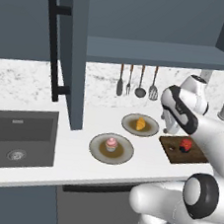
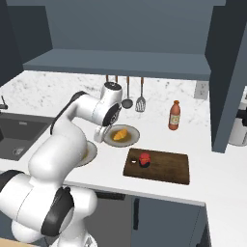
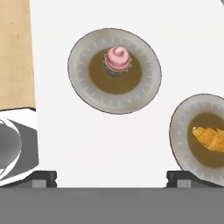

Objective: From the different types of pastries on the counter, select a croissant and place it on the cutting board. Then retrieve a jar of jam from the cabinet and place it alongside the croissant on the cutting board.

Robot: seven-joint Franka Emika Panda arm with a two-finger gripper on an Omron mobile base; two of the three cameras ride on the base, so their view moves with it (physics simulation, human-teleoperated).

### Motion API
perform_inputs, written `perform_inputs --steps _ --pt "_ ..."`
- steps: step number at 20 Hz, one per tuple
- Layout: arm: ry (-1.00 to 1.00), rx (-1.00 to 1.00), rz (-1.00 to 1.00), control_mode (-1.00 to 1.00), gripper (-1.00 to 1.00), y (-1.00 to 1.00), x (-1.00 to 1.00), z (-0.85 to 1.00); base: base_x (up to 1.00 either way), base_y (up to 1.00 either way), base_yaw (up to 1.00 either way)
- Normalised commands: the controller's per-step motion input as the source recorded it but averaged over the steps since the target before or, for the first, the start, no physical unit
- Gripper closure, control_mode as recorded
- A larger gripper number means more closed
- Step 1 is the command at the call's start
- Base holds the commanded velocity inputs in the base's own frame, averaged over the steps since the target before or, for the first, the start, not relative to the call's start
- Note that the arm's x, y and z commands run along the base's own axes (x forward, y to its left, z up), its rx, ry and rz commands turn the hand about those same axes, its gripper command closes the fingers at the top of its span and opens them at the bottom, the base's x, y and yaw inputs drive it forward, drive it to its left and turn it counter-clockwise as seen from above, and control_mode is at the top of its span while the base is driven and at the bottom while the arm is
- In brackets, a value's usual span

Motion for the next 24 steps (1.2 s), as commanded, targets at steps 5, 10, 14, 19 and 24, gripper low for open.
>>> perform_inputs --steps 5,10,14,19,24 --pt "0.0 -0.12 0.18 -1.0 -1.0 0.0 0.0 -0.29 0.0 0.0 0.0" --pt "0.0 -0.05 0.14 -1.0 -1.0 0.0 0.03 -0.04 0.0 0.0 0.0" --pt "0.0 0.0 0.25 -1.0 -1.0 0.0 0.24 0.0 0.0 0.0 0.0" --pt "0.0 0.0 0.25 -1.0 -1.0 0.0 0.34 0.0 0.0 0.0 0.0" --pt "0.01 0.0 0.04 -1.0 -1.0 -0.01 0.29 0.0 0.0 0.0 0.0"
